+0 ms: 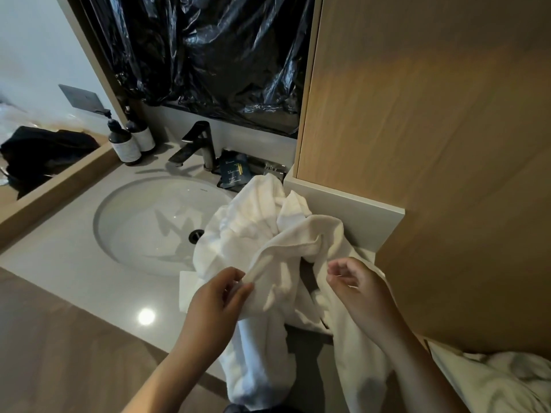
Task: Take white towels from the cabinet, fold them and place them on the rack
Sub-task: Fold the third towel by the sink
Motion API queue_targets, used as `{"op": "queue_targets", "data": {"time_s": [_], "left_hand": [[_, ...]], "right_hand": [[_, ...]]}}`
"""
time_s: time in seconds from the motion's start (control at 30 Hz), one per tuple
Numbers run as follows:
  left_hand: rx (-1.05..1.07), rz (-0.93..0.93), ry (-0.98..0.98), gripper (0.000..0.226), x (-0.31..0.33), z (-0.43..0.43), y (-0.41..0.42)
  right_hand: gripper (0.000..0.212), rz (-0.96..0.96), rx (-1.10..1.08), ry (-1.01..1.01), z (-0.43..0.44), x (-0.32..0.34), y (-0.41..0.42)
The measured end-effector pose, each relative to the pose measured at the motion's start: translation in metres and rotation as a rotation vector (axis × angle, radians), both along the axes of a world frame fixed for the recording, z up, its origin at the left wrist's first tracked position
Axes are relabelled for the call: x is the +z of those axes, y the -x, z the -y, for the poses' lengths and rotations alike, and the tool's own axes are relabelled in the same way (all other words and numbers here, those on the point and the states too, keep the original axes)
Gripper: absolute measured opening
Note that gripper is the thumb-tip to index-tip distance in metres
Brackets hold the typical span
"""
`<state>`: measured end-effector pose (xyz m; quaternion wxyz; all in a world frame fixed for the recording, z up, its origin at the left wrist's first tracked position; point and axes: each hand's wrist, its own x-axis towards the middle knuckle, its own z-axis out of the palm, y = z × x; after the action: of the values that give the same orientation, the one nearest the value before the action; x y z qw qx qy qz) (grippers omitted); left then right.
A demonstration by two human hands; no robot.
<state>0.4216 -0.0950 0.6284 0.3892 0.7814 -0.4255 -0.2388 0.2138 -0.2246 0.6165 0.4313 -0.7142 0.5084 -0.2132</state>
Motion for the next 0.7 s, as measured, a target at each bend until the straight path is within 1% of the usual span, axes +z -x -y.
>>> {"op": "queue_targets", "data": {"time_s": [0.07, 0.17, 0.3, 0.43, 0.5, 0.57, 0.63, 0.7], "left_hand": [[0.047, -0.109, 0.056, 0.019, 0.003, 0.001, 0.0], [0.063, -0.177, 0.142, 0.024, 0.011, 0.003, -0.001], [-0.011, -0.202, 0.184, 0.022, 0.023, 0.005, -0.005], [-0.053, -0.157, 0.222, 0.018, 0.036, 0.006, -0.008], [-0.063, -0.156, 0.242, 0.017, 0.042, 0.005, -0.009], [-0.054, -0.16, 0.27, 0.018, 0.047, 0.005, -0.011], [-0.034, -0.162, 0.308, 0.017, 0.051, 0.004, -0.014], [-0.012, -0.172, 0.333, 0.015, 0.053, 0.002, -0.019]], "right_hand": [[0.013, -0.004, 0.015, 0.032, 0.0, 0.004, -0.003], [0.017, 0.025, 0.055, 0.069, 0.001, 0.013, -0.011], [0.032, 0.056, 0.16, 0.168, 0.009, 0.025, -0.03], [0.036, -0.03, 0.295, 0.289, 0.018, 0.023, -0.046], [0.031, -0.09, 0.339, 0.336, 0.021, 0.016, -0.051], [0.018, -0.129, 0.348, 0.373, 0.023, 0.01, -0.051], [0.003, -0.133, 0.31, 0.399, 0.026, 0.006, -0.045], [0.008, -0.142, 0.261, 0.383, 0.03, 0.002, -0.035]]}}
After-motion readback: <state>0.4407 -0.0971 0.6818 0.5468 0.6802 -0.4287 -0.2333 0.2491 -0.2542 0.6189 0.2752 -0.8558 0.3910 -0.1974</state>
